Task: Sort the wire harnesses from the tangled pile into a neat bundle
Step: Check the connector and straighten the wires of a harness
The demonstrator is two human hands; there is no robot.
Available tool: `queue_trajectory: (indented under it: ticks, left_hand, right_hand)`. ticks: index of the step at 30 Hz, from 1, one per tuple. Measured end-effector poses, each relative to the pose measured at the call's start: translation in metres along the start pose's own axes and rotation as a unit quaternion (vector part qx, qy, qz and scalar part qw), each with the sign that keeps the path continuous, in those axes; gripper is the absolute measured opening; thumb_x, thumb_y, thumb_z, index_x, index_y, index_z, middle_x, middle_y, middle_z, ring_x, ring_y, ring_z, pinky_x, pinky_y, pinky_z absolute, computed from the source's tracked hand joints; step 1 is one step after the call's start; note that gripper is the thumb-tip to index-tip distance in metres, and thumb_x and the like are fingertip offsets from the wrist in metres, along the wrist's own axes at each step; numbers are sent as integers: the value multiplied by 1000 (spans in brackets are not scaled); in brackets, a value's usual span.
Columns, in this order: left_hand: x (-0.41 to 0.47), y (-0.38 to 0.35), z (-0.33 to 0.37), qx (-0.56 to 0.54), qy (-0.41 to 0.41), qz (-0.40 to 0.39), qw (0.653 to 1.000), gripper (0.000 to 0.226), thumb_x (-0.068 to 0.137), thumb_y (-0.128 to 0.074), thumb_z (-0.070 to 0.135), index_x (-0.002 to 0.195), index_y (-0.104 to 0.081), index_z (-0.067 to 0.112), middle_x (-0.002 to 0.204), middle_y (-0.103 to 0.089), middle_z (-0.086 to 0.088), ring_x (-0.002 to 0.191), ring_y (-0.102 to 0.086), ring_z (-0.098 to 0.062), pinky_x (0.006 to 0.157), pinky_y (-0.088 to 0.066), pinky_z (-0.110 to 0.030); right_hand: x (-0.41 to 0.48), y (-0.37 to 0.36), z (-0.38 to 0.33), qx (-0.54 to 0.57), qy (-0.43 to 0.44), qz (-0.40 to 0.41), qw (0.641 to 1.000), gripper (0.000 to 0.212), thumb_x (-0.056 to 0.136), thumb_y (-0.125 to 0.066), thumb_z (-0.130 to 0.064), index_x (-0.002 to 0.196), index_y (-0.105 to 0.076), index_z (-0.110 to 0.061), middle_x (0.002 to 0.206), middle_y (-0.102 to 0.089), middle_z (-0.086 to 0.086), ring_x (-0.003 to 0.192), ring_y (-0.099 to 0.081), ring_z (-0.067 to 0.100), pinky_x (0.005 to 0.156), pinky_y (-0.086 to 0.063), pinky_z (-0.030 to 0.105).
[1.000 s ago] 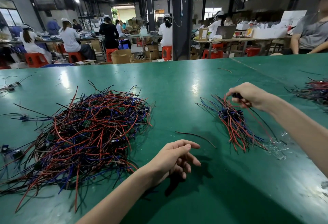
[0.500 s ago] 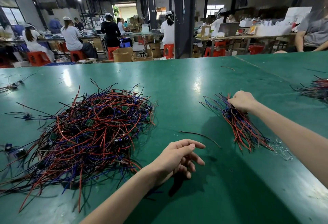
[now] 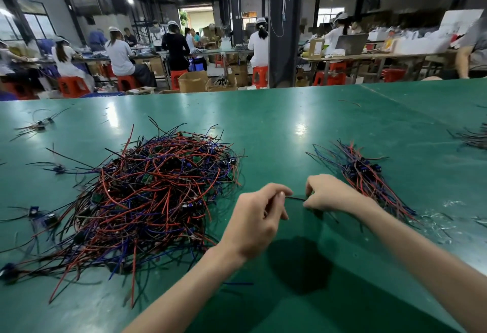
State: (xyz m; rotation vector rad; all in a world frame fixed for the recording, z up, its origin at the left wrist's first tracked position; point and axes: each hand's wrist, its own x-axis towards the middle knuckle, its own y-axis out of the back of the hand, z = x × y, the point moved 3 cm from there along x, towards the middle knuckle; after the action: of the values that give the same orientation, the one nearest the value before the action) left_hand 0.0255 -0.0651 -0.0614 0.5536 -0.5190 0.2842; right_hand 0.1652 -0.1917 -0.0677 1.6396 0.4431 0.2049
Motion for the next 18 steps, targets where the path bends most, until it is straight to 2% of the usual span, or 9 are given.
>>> queue_trajectory:
  ticks: [2, 4, 8, 11, 13, 14, 16, 18]
  left_hand:
    - [8, 17, 6, -32, -15, 65, 997, 21, 92, -46, 21, 94, -67, 16, 57, -63, 4, 43, -49, -16, 40, -43, -26]
    - [16, 33, 7, -108, 31, 131, 985, 21, 92, -46, 17, 90, -66, 15, 55, -63, -1, 41, -48, -15, 37, -39, -23]
    - [28, 65, -3, -276, 172, 257, 910, 27, 96, -40, 4, 87, -65, 5, 50, -60, -4, 38, -44, -13, 36, -33, -20]
    - [34, 87, -10, -360, 208, 284, 864, 26, 97, -36, 6, 90, -62, 5, 49, -56, 2, 42, -43, -7, 37, -32, -18]
    - [39, 103, -14, -394, 216, 273, 850, 27, 98, -34, 10, 92, -60, 8, 52, -57, 6, 45, -46, -5, 38, -34, -16]
    - [41, 112, -17, -387, 218, 264, 856, 27, 98, -34, 11, 93, -61, 9, 55, -59, 6, 47, -48, -4, 39, -37, -16]
    - [48, 129, -26, -295, 225, 249, 895, 29, 99, -35, 12, 92, -63, 13, 65, -65, 5, 55, -53, -5, 44, -43, -16]
    - [57, 143, -39, -75, 216, 217, 949, 30, 99, -37, 10, 92, -65, 16, 80, -68, 2, 63, -53, -11, 50, -45, -19]
  right_hand:
    - [-5, -6, -5, 14, 5, 5, 1000, 27, 82, -51, -11, 109, -58, -9, 113, -60, 13, 104, -56, 30, 82, -48, 31]
    - [-7, -10, -6, 23, 2, 26, 999, 29, 82, -46, -5, 110, -56, -9, 113, -59, 13, 104, -55, 31, 81, -46, 31]
    - [-7, -19, -8, -35, 57, 122, 990, 22, 84, -48, -5, 105, -52, -11, 110, -58, 9, 106, -49, 28, 87, -41, 34]
    - [-5, -24, -10, -47, 72, 191, 978, 25, 82, -48, -4, 104, -51, -17, 109, -56, 3, 106, -46, 24, 87, -36, 32]
    - [-4, -28, -12, -45, 82, 223, 970, 28, 82, -47, -2, 105, -52, -18, 109, -55, 2, 106, -45, 23, 86, -34, 31]
    - [-3, -29, -12, -43, 88, 237, 966, 30, 81, -47, -1, 105, -52, -18, 108, -55, 2, 105, -45, 22, 85, -33, 30]
    - [-2, -32, -12, -39, 96, 264, 959, 31, 83, -45, 1, 106, -54, -18, 107, -56, 0, 103, -44, 21, 84, -31, 29]
    - [-1, -34, -12, -38, 102, 283, 953, 31, 85, -44, 1, 105, -56, -20, 104, -57, -2, 101, -44, 20, 82, -30, 29]
